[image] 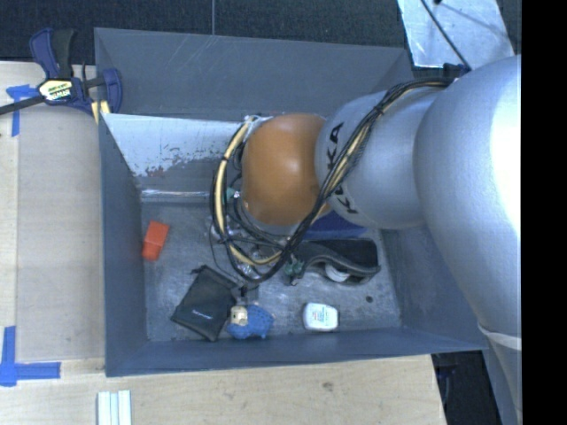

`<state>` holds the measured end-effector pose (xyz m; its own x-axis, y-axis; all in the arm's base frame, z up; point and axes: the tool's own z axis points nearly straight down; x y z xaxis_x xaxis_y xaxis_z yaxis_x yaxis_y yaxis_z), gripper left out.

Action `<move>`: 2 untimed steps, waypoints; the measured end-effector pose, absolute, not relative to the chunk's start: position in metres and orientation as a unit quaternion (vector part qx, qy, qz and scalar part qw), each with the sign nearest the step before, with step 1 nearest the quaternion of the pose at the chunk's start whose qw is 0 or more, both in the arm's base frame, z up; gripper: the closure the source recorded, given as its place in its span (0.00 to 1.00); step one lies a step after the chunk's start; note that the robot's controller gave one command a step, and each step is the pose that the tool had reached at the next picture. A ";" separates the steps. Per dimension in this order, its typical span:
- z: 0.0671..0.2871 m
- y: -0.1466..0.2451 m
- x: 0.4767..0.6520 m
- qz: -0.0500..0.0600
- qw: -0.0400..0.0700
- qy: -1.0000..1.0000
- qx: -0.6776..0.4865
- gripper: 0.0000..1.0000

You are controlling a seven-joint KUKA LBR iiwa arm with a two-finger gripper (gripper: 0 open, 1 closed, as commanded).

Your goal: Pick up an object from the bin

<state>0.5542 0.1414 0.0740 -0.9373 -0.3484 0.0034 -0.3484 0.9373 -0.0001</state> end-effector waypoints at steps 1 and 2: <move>0.073 0.184 0.489 -0.002 -0.007 -0.991 0.132 0.00; 0.071 0.181 0.487 -0.001 -0.003 -0.991 0.130 1.00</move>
Offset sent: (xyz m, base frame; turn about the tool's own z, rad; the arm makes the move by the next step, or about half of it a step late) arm -0.0686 0.0392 -0.0040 0.0936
